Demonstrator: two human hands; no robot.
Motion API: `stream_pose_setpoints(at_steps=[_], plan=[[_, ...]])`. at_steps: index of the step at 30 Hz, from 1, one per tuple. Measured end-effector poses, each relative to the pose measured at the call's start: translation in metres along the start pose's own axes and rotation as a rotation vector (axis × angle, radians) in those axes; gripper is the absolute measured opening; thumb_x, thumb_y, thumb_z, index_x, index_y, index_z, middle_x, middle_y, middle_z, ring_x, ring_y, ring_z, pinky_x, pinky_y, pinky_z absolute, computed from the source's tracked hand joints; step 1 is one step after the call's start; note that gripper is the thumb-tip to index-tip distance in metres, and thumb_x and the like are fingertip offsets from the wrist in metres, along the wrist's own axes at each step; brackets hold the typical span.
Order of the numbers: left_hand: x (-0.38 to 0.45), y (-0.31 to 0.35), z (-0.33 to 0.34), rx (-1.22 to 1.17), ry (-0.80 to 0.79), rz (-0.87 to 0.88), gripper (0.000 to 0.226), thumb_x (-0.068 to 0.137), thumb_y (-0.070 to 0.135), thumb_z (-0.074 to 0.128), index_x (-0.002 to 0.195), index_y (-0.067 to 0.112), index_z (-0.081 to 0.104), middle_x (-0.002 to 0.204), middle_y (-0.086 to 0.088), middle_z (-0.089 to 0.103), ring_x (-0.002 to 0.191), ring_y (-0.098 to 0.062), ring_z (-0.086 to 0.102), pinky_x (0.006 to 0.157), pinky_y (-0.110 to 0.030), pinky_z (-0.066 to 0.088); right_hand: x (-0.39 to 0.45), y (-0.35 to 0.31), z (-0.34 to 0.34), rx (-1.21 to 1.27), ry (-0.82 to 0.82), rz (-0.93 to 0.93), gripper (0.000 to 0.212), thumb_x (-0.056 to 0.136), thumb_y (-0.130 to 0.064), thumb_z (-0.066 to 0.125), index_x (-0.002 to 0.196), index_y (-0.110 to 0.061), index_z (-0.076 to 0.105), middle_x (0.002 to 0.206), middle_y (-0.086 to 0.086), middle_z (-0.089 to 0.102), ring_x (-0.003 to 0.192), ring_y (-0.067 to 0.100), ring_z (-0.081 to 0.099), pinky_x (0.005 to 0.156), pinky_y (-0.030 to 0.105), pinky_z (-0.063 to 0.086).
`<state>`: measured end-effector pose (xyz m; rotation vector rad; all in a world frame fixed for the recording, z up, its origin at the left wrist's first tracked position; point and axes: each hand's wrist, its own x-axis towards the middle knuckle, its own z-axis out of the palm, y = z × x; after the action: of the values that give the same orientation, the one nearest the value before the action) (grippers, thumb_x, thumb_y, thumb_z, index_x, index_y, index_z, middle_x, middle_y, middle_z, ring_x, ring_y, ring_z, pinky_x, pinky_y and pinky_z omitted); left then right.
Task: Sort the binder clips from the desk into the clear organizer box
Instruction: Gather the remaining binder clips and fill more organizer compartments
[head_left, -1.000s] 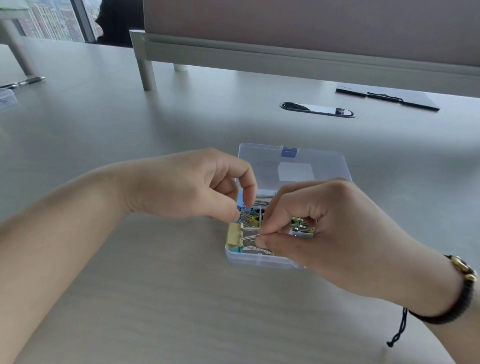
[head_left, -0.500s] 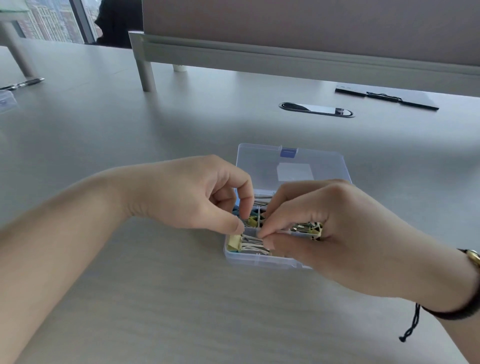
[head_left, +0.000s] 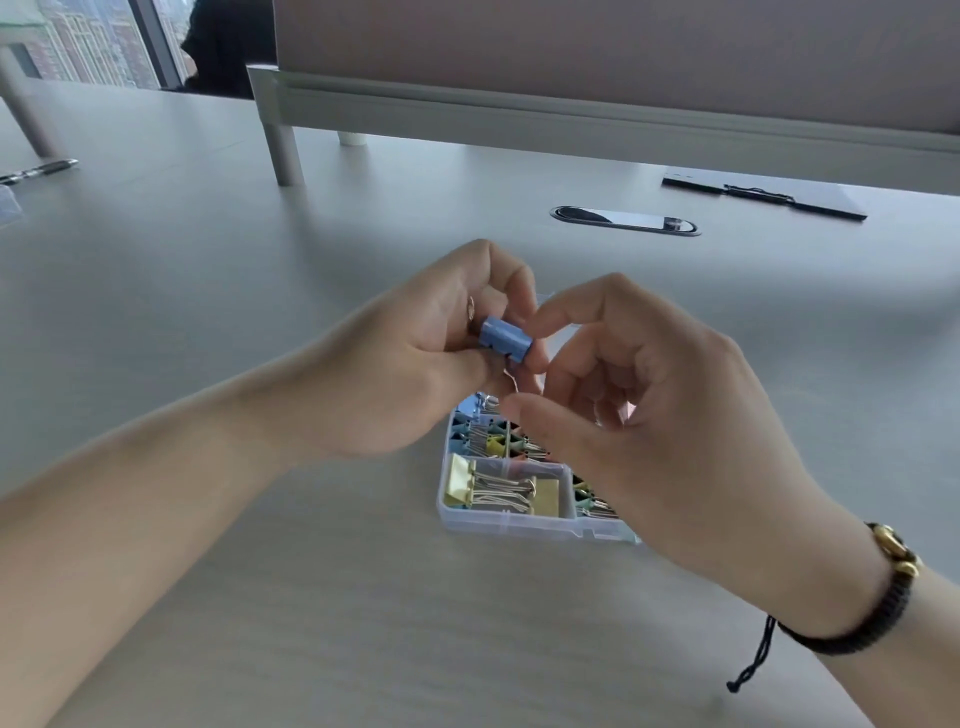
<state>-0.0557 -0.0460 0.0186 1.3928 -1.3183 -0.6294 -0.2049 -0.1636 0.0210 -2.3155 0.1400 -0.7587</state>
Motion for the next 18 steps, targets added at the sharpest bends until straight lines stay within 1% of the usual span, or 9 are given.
stream_pose_setpoints(at_steps=[1, 2, 4, 6, 8, 12, 14, 16, 18], plan=[[-0.001, 0.001, -0.001, 0.011, -0.005, -0.001, 0.035, 0.088, -0.016, 0.043, 0.105, 0.014, 0.047, 0.087, -0.003, 0.066, 0.081, -0.021, 0.064, 0.072, -0.030, 0.053, 0.000, 0.001, -0.001, -0.022, 0.018, -0.004, 0.030, 0.075, -0.025, 0.081, 0.095, -0.035, 0.061, 0.072, -0.009, 0.063, 0.057, 0.012, 0.056, 0.052, 0.018, 0.043], [-0.002, 0.004, -0.002, 0.004, -0.008, -0.010, 0.032, 0.092, -0.012, 0.048, 0.109, 0.015, 0.048, 0.088, -0.004, 0.069, 0.080, -0.022, 0.066, 0.068, -0.032, 0.055, 0.001, 0.002, -0.003, -0.046, 0.028, -0.009, 0.029, 0.076, -0.027, 0.079, 0.097, -0.038, 0.062, 0.073, -0.008, 0.061, 0.059, 0.013, 0.057, 0.053, 0.021, 0.045], [-0.004, 0.010, -0.002, -0.017, -0.010, -0.043, 0.029, 0.091, 0.000, 0.055, 0.114, 0.015, 0.048, 0.087, -0.009, 0.074, 0.077, -0.024, 0.070, 0.054, -0.035, 0.056, 0.002, 0.003, -0.007, -0.085, 0.012, -0.024, 0.031, 0.078, -0.030, 0.076, 0.103, -0.041, 0.063, 0.078, -0.008, 0.059, 0.063, 0.015, 0.058, 0.055, 0.024, 0.046], [-0.004, 0.014, -0.002, -0.002, -0.017, -0.075, 0.034, 0.085, 0.009, 0.059, 0.117, 0.015, 0.049, 0.085, -0.013, 0.074, 0.071, -0.027, 0.071, 0.042, -0.032, 0.051, 0.003, 0.004, -0.012, -0.121, -0.037, -0.061, 0.033, 0.080, -0.029, 0.077, 0.109, -0.040, 0.065, 0.085, -0.010, 0.058, 0.068, 0.016, 0.059, 0.059, 0.024, 0.047], [-0.004, 0.016, -0.003, 0.015, -0.035, -0.116, 0.035, 0.083, 0.013, 0.062, 0.116, 0.016, 0.051, 0.079, -0.013, 0.074, 0.059, -0.027, 0.069, 0.038, -0.028, 0.044, 0.003, 0.004, -0.014, -0.159, -0.086, -0.082, 0.033, 0.078, -0.029, 0.080, 0.108, -0.037, 0.068, 0.088, -0.013, 0.058, 0.071, 0.014, 0.060, 0.062, 0.023, 0.047], [-0.005, 0.016, -0.006, 0.088, -0.099, -0.204, 0.030, 0.083, 0.020, 0.065, 0.112, 0.020, 0.057, 0.061, -0.010, 0.069, 0.042, -0.020, 0.058, 0.038, -0.025, 0.039, 0.003, 0.001, -0.018, -0.188, -0.172, -0.064, 0.021, 0.071, -0.041, 0.083, 0.088, -0.035, 0.071, 0.077, -0.014, 0.057, 0.071, 0.014, 0.057, 0.058, 0.024, 0.045], [-0.006, 0.016, -0.007, 0.176, -0.113, -0.232, 0.023, 0.081, 0.032, 0.068, 0.102, 0.027, 0.063, 0.061, -0.012, 0.069, 0.042, -0.023, 0.055, 0.039, -0.024, 0.039, 0.002, -0.001, -0.021, -0.190, -0.249, -0.008, 0.024, 0.065, -0.052, 0.079, 0.080, -0.035, 0.071, 0.077, -0.012, 0.059, 0.071, 0.013, 0.056, 0.058, 0.022, 0.044], [-0.006, 0.015, -0.010, 0.286, -0.106, -0.244, 0.020, 0.076, 0.042, 0.069, 0.093, 0.030, 0.065, 0.057, -0.006, 0.066, 0.043, -0.020, 0.049, 0.043, -0.022, 0.038, 0.002, -0.003, -0.024, -0.225, -0.362, 0.068, 0.030, 0.059, -0.059, 0.076, 0.078, -0.036, 0.069, 0.085, -0.017, 0.059, 0.075, 0.007, 0.054, 0.060, 0.020, 0.044], [-0.006, 0.013, -0.015, 0.349, -0.110, -0.255, 0.021, 0.074, 0.041, 0.072, 0.088, 0.028, 0.065, 0.052, -0.001, 0.054, 0.045, -0.017, 0.040, 0.046, -0.023, 0.036, 0.002, -0.001, -0.024, -0.293, -0.447, 0.113, 0.036, 0.057, -0.064, 0.075, 0.080, -0.037, 0.067, 0.088, -0.019, 0.058, 0.082, 0.002, 0.052, 0.062, 0.019, 0.044]])
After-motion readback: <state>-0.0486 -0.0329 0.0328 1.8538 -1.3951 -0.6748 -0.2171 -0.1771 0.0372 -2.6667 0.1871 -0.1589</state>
